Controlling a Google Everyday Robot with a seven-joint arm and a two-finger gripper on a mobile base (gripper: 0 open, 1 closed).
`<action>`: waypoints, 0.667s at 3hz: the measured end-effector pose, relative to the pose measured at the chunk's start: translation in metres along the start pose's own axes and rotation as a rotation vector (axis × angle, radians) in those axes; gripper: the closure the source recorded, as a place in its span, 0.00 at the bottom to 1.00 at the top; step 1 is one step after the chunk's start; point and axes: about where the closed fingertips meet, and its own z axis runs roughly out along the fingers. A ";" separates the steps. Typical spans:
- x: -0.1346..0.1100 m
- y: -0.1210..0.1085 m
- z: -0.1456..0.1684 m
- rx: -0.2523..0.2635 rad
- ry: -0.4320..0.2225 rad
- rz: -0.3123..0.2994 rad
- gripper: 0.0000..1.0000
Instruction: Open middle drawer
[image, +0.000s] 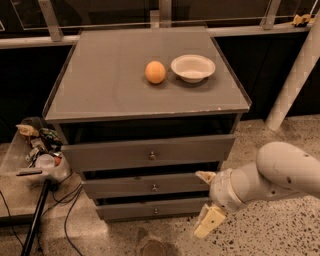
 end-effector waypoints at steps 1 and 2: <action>0.020 -0.002 0.034 0.023 -0.051 0.047 0.00; 0.028 -0.026 0.054 0.105 -0.124 0.060 0.00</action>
Offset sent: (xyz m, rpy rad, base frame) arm 0.0562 0.0008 -0.0853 0.1693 -0.1715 -0.2032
